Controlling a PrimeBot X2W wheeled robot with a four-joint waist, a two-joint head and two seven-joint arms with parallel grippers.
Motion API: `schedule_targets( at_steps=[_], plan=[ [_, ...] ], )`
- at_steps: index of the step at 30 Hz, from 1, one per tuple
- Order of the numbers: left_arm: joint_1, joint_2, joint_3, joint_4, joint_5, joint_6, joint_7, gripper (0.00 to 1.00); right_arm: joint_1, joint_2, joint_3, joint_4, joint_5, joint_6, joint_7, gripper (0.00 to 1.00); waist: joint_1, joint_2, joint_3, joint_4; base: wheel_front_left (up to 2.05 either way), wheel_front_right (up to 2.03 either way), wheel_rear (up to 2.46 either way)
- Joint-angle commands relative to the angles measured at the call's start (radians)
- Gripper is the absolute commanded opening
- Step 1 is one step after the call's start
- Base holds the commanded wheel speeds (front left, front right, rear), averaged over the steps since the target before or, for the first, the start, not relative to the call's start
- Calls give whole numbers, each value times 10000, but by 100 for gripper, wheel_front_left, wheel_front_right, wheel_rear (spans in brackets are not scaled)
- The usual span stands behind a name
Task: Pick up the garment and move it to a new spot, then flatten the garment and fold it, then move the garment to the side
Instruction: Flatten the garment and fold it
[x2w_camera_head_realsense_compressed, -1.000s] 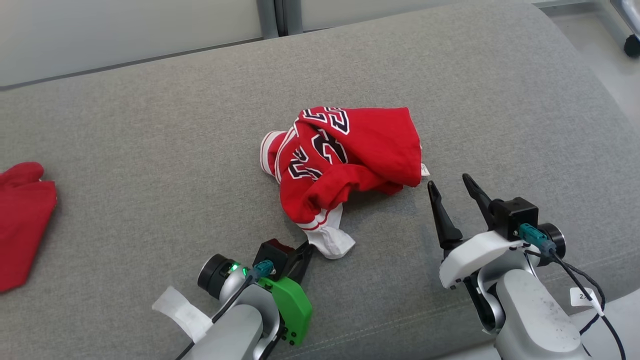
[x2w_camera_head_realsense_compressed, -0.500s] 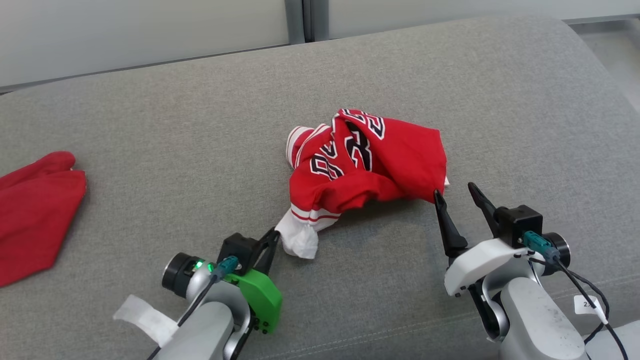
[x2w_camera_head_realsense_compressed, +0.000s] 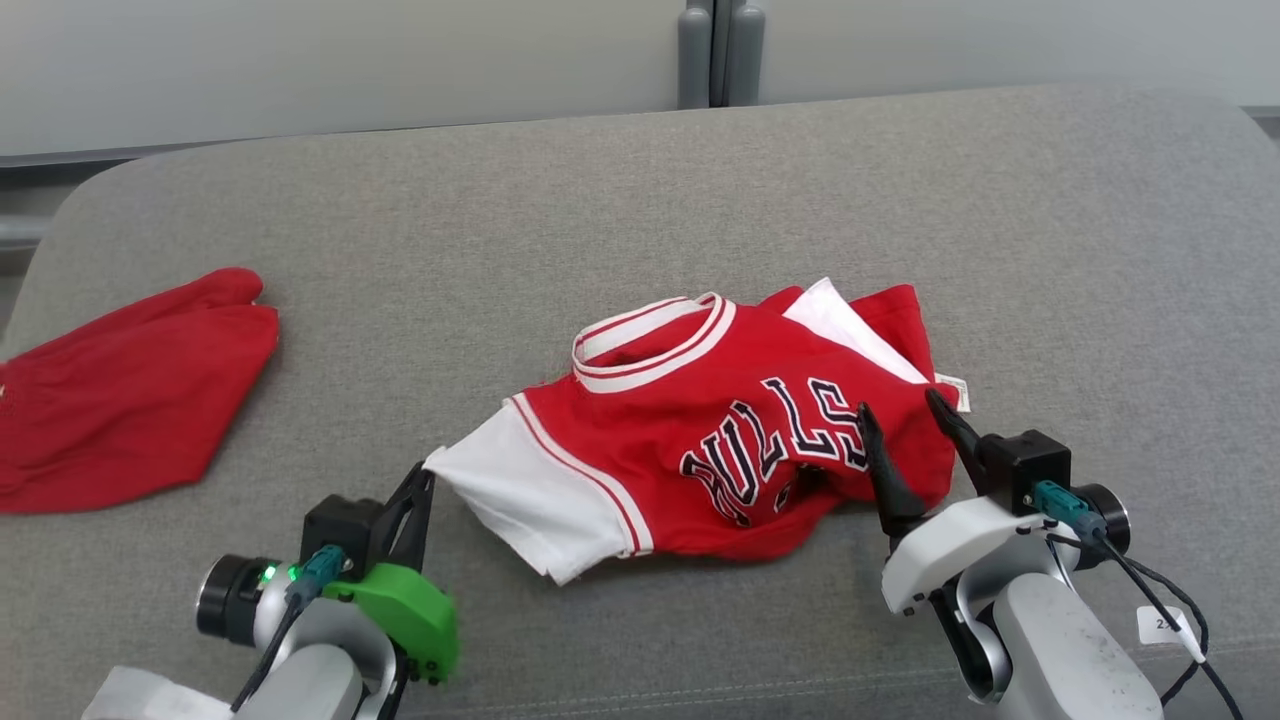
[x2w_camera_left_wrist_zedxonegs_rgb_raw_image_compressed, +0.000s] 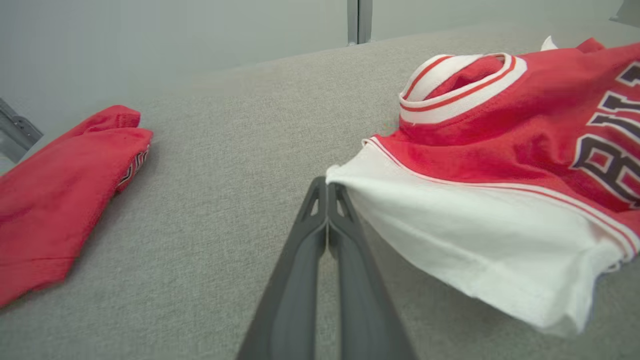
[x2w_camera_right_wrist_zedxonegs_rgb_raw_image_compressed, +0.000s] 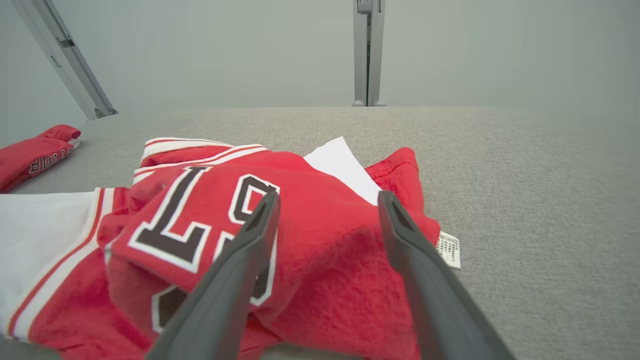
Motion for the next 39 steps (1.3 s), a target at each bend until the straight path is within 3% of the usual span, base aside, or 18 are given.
schedule_targets(
  at_steps=[1,10,19,20,21,22,30,39],
  plan=[
    [306,151,115,-152,-118,125,31,0,94,2,22,20,-18,1,-15,100,0,0,-66,174,0,0,0],
    [1866,698,704,-1265,-815,916,142,0,164,-52,25,49,-19,1,-13,100,0,0,-82,282,0,0,0],
    [2427,531,570,-1669,-1119,1127,479,0,36,-75,86,49,28,1,-10,100,0,0,-34,337,0,0,0],
    [2420,527,594,-1658,-1084,1164,405,16,21,-78,95,50,32,1,-10,100,0,0,-31,334,0,0,0],
    [2405,493,646,-1682,-1082,1206,335,51,5,-92,98,52,49,1,-10,100,0,0,-27,332,0,0,0],
    [2375,480,706,-1731,-1056,1234,234,100,-9,-106,97,50,63,1,-10,100,0,0,-23,327,0,0,0],
    [2440,424,1588,-2289,-590,1486,-254,100,10,-115,25,-19,71,1,-11,100,0,0,-15,273,0,0,0],
    [3160,-110,3566,-3685,675,1466,-263,100,-16,-262,-188,-133,103,1,-12,100,0,0,1,200,0,0,0]
  ],
)
